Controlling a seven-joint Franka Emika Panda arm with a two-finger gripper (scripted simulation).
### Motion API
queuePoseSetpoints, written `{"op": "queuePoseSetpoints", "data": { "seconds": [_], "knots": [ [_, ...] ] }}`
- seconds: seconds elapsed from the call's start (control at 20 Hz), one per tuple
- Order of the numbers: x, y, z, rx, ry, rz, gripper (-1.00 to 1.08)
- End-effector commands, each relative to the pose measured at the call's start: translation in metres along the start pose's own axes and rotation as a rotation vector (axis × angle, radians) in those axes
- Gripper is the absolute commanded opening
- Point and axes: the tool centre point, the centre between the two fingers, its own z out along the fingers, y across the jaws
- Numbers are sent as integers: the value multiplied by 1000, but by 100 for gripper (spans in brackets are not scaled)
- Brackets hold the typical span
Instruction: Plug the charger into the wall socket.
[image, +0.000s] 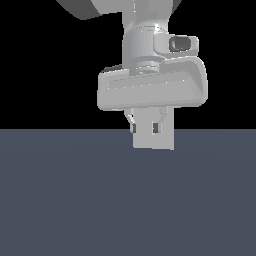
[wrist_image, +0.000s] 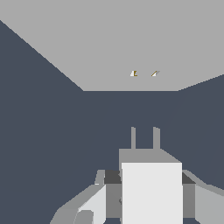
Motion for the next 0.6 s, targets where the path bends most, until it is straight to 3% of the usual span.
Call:
{"op": "queuePoseSetpoints", "data": {
  "seconds": [0.0, 0.55],
  "knots": [
    [0, 0, 0, 0, 0, 0, -100],
    [28, 0, 1, 0, 0, 0, -100]
  ]
}}
